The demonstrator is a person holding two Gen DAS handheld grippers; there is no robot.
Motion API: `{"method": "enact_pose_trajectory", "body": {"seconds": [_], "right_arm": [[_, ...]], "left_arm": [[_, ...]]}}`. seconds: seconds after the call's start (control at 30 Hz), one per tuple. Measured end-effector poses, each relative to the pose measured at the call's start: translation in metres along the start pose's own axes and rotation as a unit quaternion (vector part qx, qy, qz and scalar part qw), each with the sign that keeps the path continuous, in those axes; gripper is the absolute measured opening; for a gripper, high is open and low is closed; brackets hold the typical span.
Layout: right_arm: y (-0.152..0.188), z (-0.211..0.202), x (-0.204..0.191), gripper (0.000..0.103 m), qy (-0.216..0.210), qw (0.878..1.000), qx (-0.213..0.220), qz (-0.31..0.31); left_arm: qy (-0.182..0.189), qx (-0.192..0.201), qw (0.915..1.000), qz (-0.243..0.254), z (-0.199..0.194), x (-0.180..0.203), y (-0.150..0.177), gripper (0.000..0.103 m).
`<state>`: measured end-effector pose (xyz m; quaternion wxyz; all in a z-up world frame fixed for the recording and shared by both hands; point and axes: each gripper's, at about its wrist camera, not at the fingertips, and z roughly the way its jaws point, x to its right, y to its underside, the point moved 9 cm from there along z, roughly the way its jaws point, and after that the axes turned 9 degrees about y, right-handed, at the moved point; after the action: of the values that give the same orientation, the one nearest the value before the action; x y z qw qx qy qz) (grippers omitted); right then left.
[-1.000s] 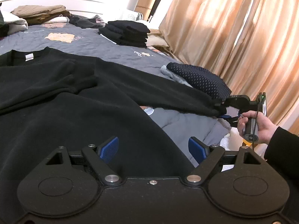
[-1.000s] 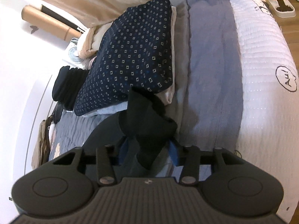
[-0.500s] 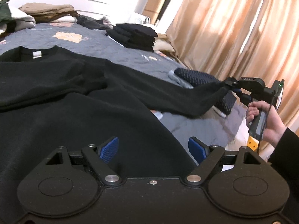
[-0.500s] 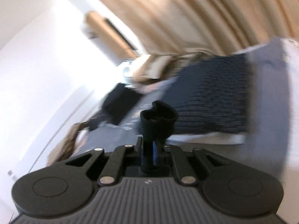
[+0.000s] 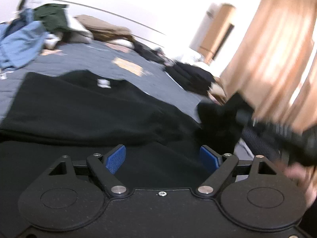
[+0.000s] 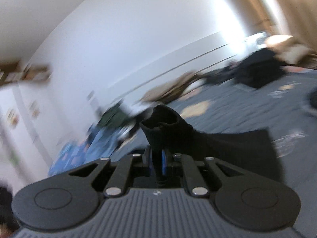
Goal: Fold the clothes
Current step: 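Carry the held sleeve cuff across the sweatshirt body with the right gripper, release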
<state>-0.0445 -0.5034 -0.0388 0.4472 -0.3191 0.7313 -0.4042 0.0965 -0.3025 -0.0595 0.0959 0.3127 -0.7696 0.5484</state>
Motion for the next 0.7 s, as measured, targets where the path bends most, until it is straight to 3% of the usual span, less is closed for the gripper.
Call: {"method": "enact_pose_trajectory", "body": {"seconds": [0.1, 0.23, 0.33, 0.5, 0.7], "right_arm": [[0.044, 0.025, -0.045, 0.009, -0.028, 0.995, -0.064, -0.069], [0.108, 0.054, -0.07, 0.014, -0.011, 0.976, -0.139, -0.167], [0.121, 0.058, -0.079, 0.019, -0.001, 0.967, -0.151, -0.204], [0.098, 0.049, -0.078, 0.031, -0.026, 0.979, -0.155, -0.129], [0.088, 0.025, -0.075, 0.037, -0.062, 0.981, -0.161, -0.088]], "left_arm": [[-0.017, 0.008, 0.9995, -0.027, -0.014, -0.03, -0.011, 0.084], [-0.041, -0.008, 0.9979, -0.05, -0.014, -0.056, -0.004, 0.084], [-0.047, -0.024, 0.9973, -0.05, -0.005, -0.062, 0.001, 0.084], [-0.04, -0.039, 0.9976, -0.039, 0.004, -0.059, 0.011, 0.084], [-0.029, -0.037, 0.9979, -0.044, 0.009, -0.057, 0.017, 0.085]]}}
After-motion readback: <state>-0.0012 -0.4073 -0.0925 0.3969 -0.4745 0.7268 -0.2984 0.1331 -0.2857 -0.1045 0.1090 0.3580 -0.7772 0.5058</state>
